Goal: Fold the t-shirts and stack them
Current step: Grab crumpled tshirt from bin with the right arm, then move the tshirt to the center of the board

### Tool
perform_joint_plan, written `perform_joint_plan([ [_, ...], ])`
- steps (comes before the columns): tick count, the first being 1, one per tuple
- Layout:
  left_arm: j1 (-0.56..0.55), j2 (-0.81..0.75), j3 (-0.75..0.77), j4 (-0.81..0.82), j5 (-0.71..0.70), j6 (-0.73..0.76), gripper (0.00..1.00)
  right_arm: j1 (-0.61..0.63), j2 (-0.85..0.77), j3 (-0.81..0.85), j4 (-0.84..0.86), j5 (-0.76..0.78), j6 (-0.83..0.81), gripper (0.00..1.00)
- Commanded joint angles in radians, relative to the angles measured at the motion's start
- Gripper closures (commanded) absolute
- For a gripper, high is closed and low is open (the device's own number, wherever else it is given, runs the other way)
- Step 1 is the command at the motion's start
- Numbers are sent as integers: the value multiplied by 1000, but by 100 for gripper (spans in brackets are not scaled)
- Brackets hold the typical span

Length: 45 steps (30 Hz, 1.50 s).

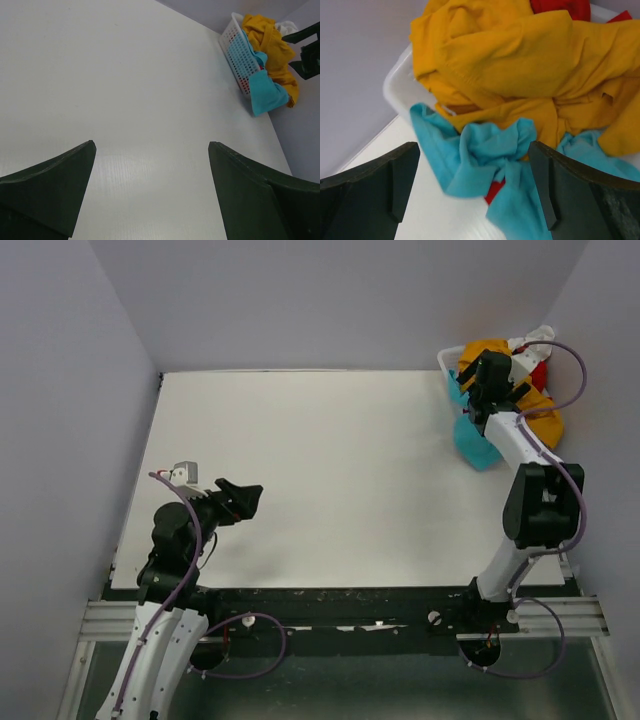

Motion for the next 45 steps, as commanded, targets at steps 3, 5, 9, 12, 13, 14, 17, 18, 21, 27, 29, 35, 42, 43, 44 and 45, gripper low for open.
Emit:
perform_joint_plan([
  [3,-7,25,-17,45,-6,22,1,-75,305,269,125,112,-15,0],
  [5,-7,33,-15,43,-21,25,1,-77,393,345,135,141,-32,0],
  [9,-7,47,-12,42,-38,31,1,-79,516,464,156,159,-58,4],
  [12,-7,60,-8,38,-53,35,1,-78,538,487,186,122,-83,39],
  [13,-7,65,-7,38,-56,36,1,-80,531,477,204,121,-85,52],
  [14,-7,68,-5,33,-62,36,1,-79,518,455,231,121,-91,62],
  [17,-7,73,6,16,-72,36,1,-78,450,382,281,96,-92,99],
  [18,-7,71,6,14,-70,36,1,-79,420,348,289,75,-87,99],
  [21,-7,59,6,6,-67,33,2,-75,288,206,351,3,-71,99],
  [27,-7,45,18,-3,-55,28,1,-20,-66,-34,502,-117,-95,99],
  [29,-7,52,16,6,-50,24,1,-5,-146,5,481,-165,-126,99],
  [35,-8,54,11,46,8,-1,1,23,-140,367,172,-600,-134,99],
  [42,-7,-6,59,-34,-39,-29,1,239,-195,527,-27,-895,-138,99],
  [43,-8,-18,63,-45,-45,-37,2,257,-205,525,-39,-936,-96,99],
  [44,-7,-31,65,-55,-50,-46,1,270,-217,518,-58,-975,-63,99],
  [45,-8,-43,68,-63,-55,-57,1,289,-225,504,-75,-1018,-28,99],
])
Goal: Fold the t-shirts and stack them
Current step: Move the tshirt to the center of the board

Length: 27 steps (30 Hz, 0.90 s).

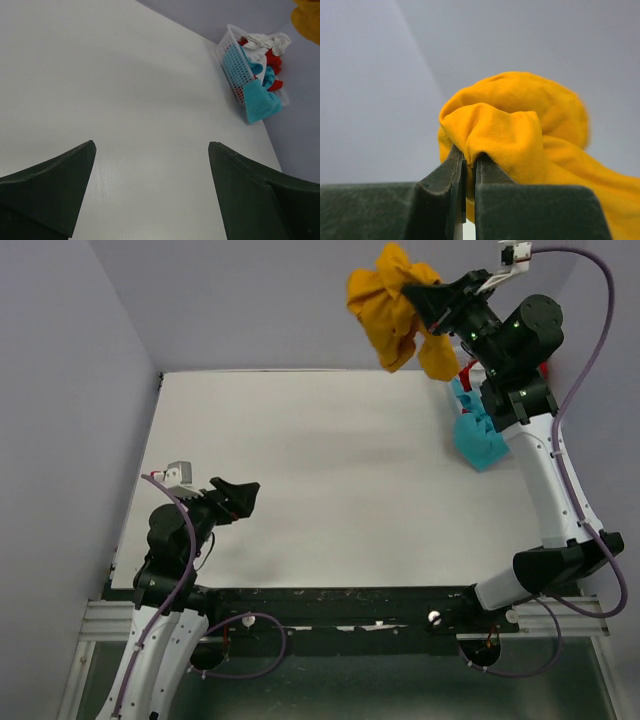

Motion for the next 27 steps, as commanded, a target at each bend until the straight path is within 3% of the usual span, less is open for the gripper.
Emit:
perform_joint_plan([
  [1,-6,-62,44,-54,-38,-57,1,77,-47,-32,-163,-278,121,99],
  [4,-5,-84,61,-96,-43,-78,1,199,-62,-90,-235,-268,81,99],
  [7,-7,-93,77,-173,-83,-119,1,345,-63,-151,-381,-61,28,99],
  [11,-6,-101,62,-242,-98,-155,1,467,-167,-475,-202,176,136,99],
  [14,-7,-101,38,-279,-90,-164,1,521,-230,-744,-13,252,286,99],
  [16,-6,-94,7,-265,-45,-156,1,532,-207,-823,27,308,353,99],
  [20,-6,-24,-50,-198,54,-160,1,534,-79,-803,-14,506,379,99],
  [23,-8,79,-82,-107,133,-146,1,534,52,-674,-129,689,355,97],
  [25,-12,159,-98,-33,182,-134,1,532,121,-583,-206,727,322,73],
  [27,-28,245,-90,11,208,-118,1,533,141,-537,-246,719,290,18],
])
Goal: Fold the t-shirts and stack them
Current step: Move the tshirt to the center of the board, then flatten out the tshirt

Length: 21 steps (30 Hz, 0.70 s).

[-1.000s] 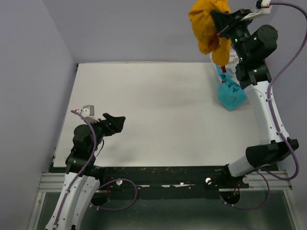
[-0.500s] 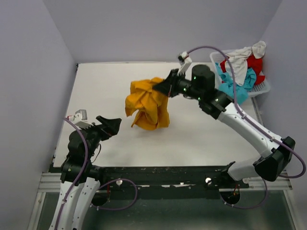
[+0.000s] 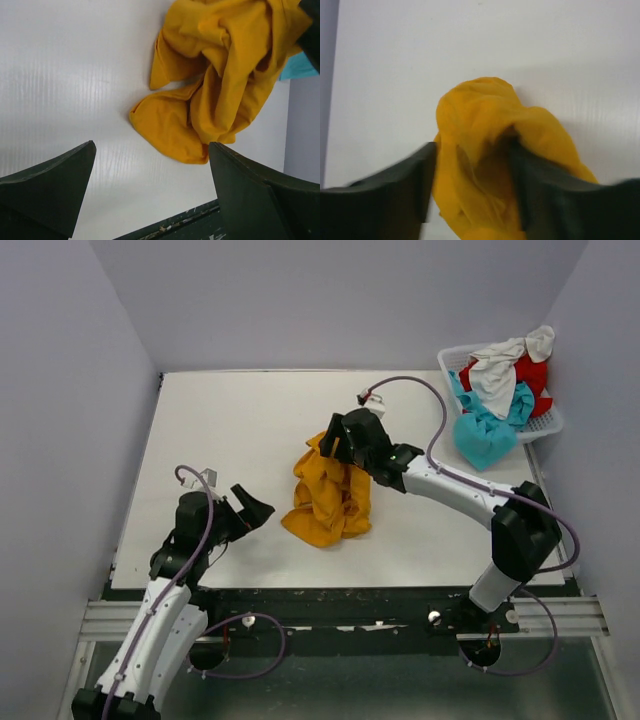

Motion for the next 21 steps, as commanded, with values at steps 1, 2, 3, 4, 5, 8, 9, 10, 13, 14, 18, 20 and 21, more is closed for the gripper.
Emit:
perform_joint_plan([
  [1,-36,171,-1,155,129,40,1,1,19,115,-73,150,-52,1],
  [2,-57,206,8,155,110,47,1,1,-4,110,-81,157,-56,0],
  [3,-76,244,13,158,93,59,1,1,-33,89,-83,166,-58,0],
  [4,-100,272,17,165,68,66,1,1,-77,65,-83,166,-59,0],
  [5,-116,308,21,170,42,62,1,0,-113,25,-78,161,-58,0],
  [8,-149,417,36,218,36,63,4,1,-260,-117,-47,139,-65,0],
  [9,-155,460,43,229,29,63,5,1,-309,-173,-42,139,-60,0],
  [10,-159,506,54,237,21,63,7,1,-345,-227,-38,141,-50,0],
  [13,-172,610,94,247,-12,69,12,0,-445,-357,-36,141,-21,0],
  [14,-175,645,103,255,-24,70,14,1,-463,-394,-35,142,-18,0],
  [18,-187,754,130,315,-27,69,22,1,-536,-487,-39,155,6,0],
  [20,-200,811,157,334,-17,70,30,1,-558,-516,-48,155,22,0],
  [21,-207,845,174,339,-14,73,35,1,-565,-527,-60,147,23,0],
])
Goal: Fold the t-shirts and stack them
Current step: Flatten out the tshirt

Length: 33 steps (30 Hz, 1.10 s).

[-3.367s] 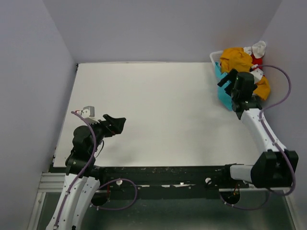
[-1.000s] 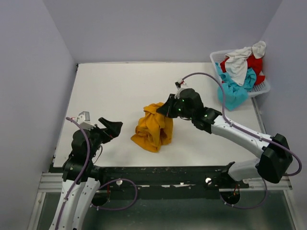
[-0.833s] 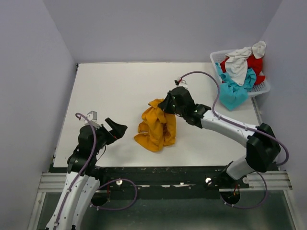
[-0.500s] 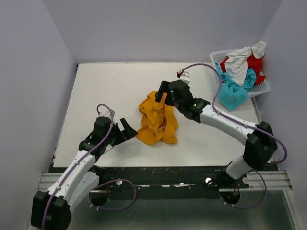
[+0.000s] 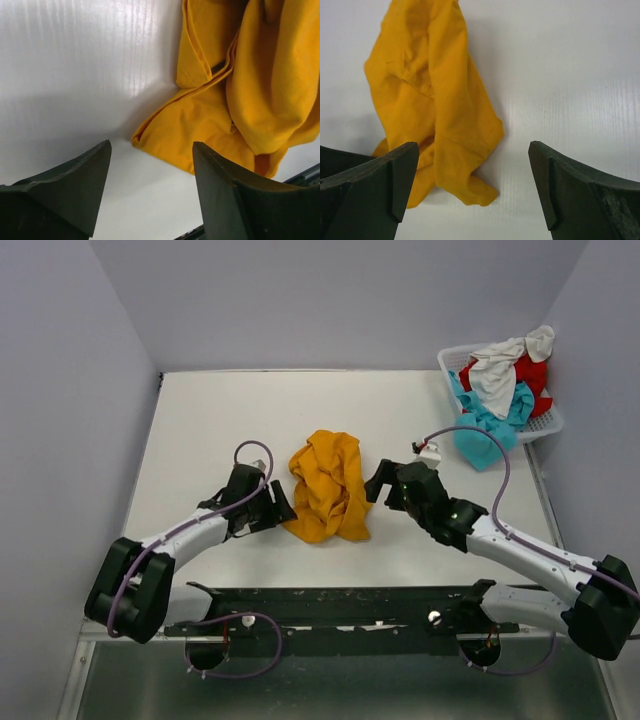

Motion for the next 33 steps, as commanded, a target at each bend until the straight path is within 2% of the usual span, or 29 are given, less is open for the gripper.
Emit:
perform_joint_plan([
  [1,-34,123,78,78,-15,18,39,2,-59,-50,-31,21,35,0],
  [6,-69,243,145,77,-7,18,71,2,-101,-100,-84,-73,-37,0],
  [7,-74,257,157,77,-8,20,79,1,-108,-109,-88,-114,-64,0],
  [8,-79,268,166,74,-11,20,93,2,-114,-122,-92,-149,-77,0],
  [9,-83,271,172,67,-18,22,100,2,-119,-137,-89,-181,-89,0],
  [16,-100,114,101,40,-91,0,100,2,-72,-238,71,-441,-186,2],
  [21,-102,-12,34,38,-104,-30,100,2,98,-238,224,-426,-183,8],
  [23,-103,-45,18,33,-104,-35,100,2,156,-237,289,-422,-182,15],
  [26,-103,-93,6,24,-121,-37,100,2,229,-234,369,-446,-162,38],
  [28,-103,-124,4,22,-122,-39,100,2,257,-236,398,-510,-135,64],
  [30,-103,-157,2,16,-135,-46,100,2,264,-237,387,-559,-130,98],
  [32,-103,-201,18,-35,-187,-64,100,2,240,-211,300,-496,-132,99],
  [33,-103,-228,34,-72,-213,-69,100,2,218,-170,205,-407,-123,99],
])
